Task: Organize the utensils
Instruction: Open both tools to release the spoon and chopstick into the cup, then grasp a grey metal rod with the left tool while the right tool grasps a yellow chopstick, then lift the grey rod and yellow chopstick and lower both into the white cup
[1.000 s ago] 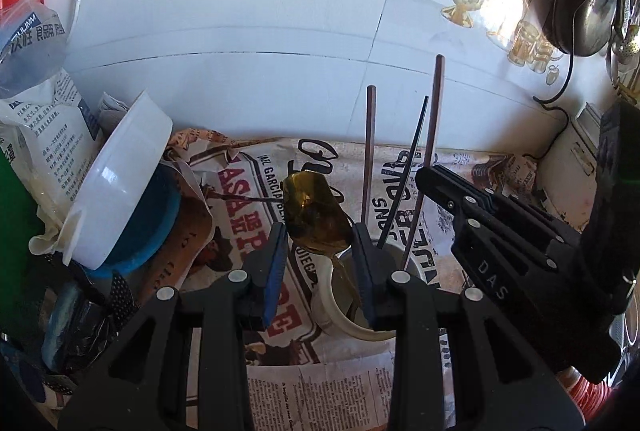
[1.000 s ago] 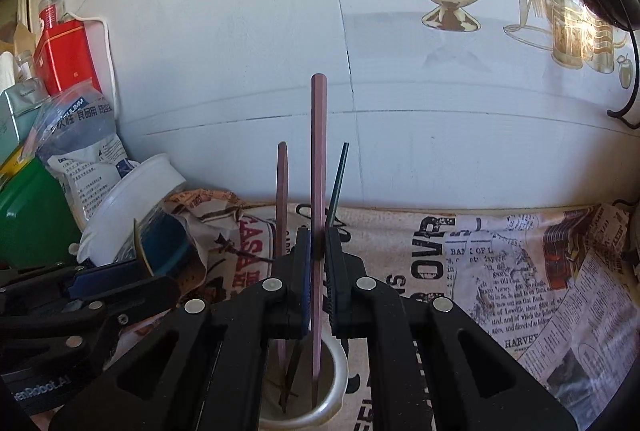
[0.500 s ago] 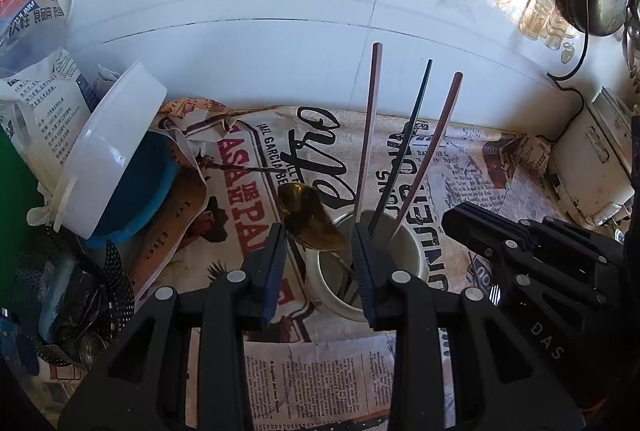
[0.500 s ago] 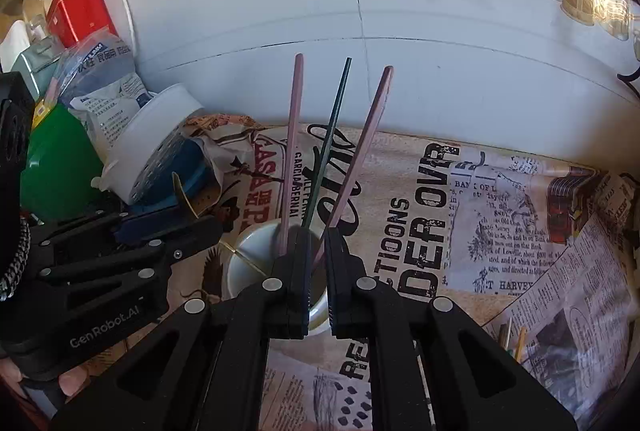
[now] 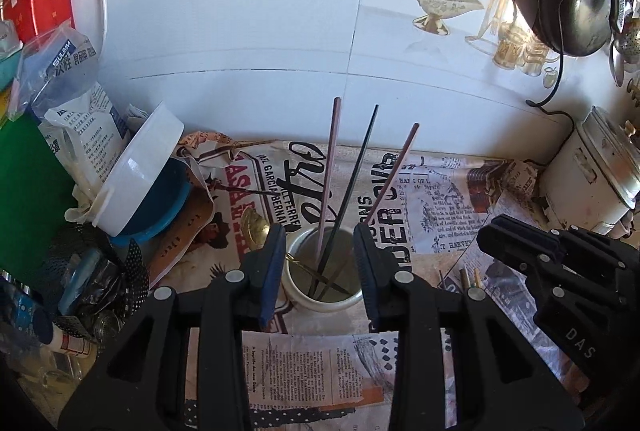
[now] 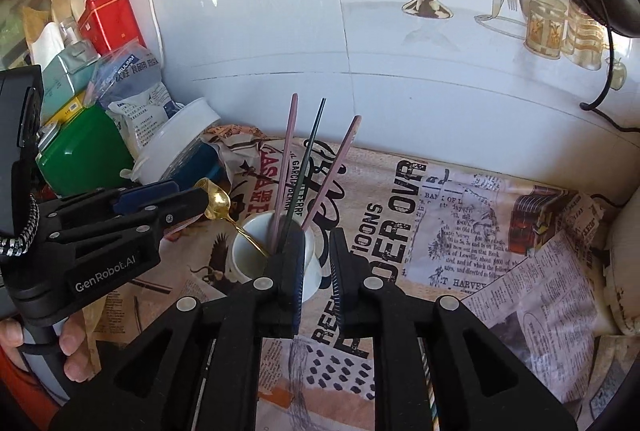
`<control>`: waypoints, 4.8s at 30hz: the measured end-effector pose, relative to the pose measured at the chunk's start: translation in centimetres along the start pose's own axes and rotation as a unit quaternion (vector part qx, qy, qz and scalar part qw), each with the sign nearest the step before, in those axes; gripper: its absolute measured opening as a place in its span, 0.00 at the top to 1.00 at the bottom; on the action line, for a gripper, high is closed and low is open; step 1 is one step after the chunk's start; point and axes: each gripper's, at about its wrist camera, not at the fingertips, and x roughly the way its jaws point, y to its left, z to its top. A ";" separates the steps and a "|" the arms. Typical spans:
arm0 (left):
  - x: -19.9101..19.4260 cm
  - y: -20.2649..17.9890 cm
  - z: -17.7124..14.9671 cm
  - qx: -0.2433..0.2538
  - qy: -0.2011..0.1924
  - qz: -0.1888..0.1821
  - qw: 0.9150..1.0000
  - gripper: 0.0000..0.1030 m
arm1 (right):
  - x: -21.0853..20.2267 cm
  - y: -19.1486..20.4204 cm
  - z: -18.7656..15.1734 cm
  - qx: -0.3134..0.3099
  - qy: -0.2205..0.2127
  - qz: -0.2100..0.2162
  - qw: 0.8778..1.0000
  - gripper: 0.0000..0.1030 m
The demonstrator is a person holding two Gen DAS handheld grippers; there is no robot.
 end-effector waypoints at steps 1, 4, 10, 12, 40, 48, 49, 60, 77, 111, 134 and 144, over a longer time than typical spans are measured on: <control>-0.5 -0.5 0.0 0.001 -0.004 0.001 1.000 0.66 | -0.5 -0.3 0.0 0.000 -0.003 0.000 1.000 0.87; -1.5 -2.1 -0.1 0.005 -0.013 0.002 1.000 0.64 | -2.1 -1.2 -0.1 -0.002 -0.012 -0.003 1.000 0.86; -2.4 -5.4 -0.7 0.007 -0.021 -0.001 1.000 0.54 | -4.7 -3.8 -0.9 -0.002 -0.016 -0.009 1.000 0.78; -2.2 -6.5 -1.1 0.007 -0.017 -0.004 1.000 0.51 | -5.3 -4.8 -1.3 -0.002 -0.012 -0.012 1.000 0.74; 10.6 -13.3 -12.3 0.032 0.163 0.004 0.986 0.50 | 5.5 -14.5 -14.2 0.055 0.221 -0.012 0.974 0.72; 11.9 -14.1 -13.7 0.036 0.183 -0.016 0.982 0.51 | 5.9 -14.2 -14.4 0.048 0.212 -0.013 0.976 0.74; 12.0 -14.3 -13.6 0.037 0.184 -0.020 0.982 0.51 | 5.8 -14.3 -14.4 0.046 0.211 -0.014 0.976 0.78; 14.4 -16.6 -13.6 0.053 0.202 -0.033 0.977 0.72 | 5.5 -15.2 -14.9 0.030 0.218 -0.024 0.975 0.94; 16.1 -16.0 -12.0 0.065 0.224 -0.064 0.970 0.86 | 7.1 -15.3 -13.9 0.045 0.238 0.006 0.970 0.92; 3.8 -15.3 -8.1 0.032 0.077 -0.031 0.996 0.98 | -1.9 -14.2 -8.5 0.084 0.084 0.007 0.993 0.94; -6.3 -7.0 -2.2 -0.007 -0.060 -0.022 0.998 0.98 | -4.3 -6.3 -0.6 0.038 -0.037 0.038 0.998 0.94; -7.6 -1.6 0.4 0.000 -0.085 -0.029 0.996 0.98 | -1.7 -1.5 3.2 0.039 -0.069 0.045 0.996 0.94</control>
